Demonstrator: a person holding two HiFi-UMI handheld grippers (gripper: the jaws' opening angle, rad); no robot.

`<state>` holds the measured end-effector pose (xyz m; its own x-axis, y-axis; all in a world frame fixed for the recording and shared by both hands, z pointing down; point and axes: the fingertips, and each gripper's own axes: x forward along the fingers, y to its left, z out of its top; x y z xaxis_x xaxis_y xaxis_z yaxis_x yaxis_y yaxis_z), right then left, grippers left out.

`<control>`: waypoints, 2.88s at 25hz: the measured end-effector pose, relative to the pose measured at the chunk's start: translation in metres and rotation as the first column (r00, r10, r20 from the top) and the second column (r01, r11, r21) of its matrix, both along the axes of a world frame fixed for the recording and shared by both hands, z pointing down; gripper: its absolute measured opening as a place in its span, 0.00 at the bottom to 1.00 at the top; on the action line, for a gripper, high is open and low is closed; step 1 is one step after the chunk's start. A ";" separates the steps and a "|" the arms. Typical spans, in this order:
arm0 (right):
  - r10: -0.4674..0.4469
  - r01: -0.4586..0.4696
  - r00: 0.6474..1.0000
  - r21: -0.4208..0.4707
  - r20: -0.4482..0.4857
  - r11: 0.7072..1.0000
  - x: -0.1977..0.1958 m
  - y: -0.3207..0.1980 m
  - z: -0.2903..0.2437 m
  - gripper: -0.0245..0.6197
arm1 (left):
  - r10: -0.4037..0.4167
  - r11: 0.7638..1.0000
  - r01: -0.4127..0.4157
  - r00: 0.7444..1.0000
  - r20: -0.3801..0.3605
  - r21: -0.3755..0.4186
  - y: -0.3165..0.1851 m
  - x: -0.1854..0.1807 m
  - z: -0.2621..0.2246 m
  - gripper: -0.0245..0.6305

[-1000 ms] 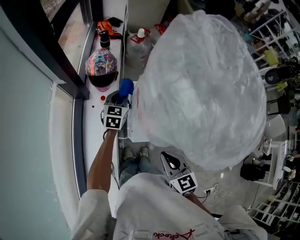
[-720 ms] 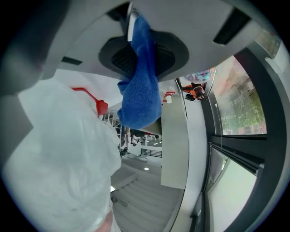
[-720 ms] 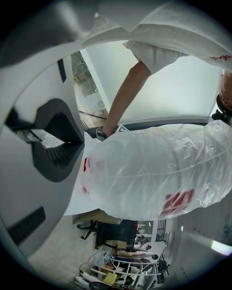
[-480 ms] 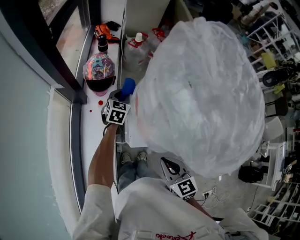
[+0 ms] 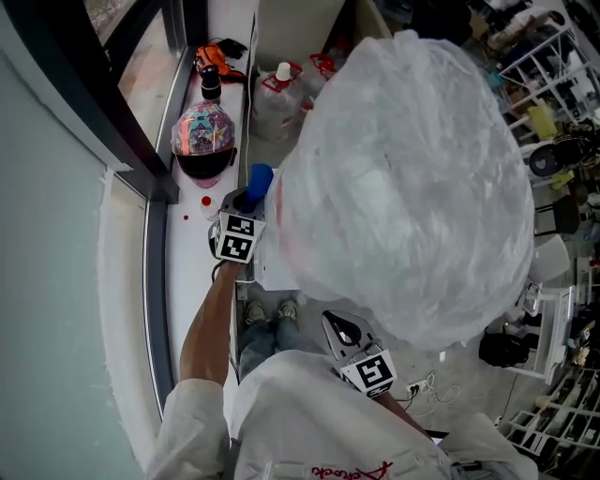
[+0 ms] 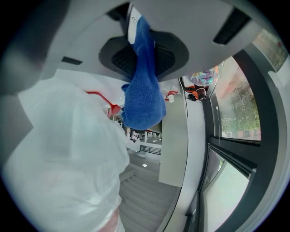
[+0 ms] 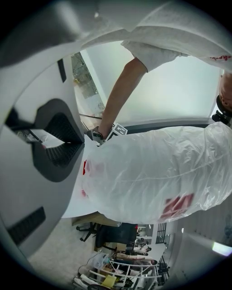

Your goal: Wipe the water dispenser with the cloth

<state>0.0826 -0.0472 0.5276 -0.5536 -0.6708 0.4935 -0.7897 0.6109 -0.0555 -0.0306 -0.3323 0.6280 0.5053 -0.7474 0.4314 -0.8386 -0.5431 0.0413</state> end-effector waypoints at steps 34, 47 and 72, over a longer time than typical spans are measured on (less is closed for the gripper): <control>-0.067 0.066 0.997 0.035 0.028 0.997 -0.017 0.006 -0.004 0.06 | 0.158 0.987 -0.156 0.986 -0.058 0.040 0.240 0.013 -0.017 0.13; -0.035 0.035 0.999 0.026 0.018 0.999 -0.008 0.004 -0.002 0.06 | 0.087 0.991 -0.083 0.996 -0.036 0.103 0.145 -0.031 -0.030 0.13; 0.012 -0.012 1.000 0.004 -0.004 1.000 -0.006 -0.001 -0.002 0.06 | 0.184 0.983 -0.182 0.977 0.112 -0.024 -0.008 0.003 -0.003 0.13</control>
<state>0.0763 -0.0477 0.5259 -0.5433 -0.6798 0.4926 -0.7974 0.6014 -0.0496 -0.0281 -0.3399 0.6250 0.5800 -0.6405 0.5033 -0.7248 -0.6878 -0.0402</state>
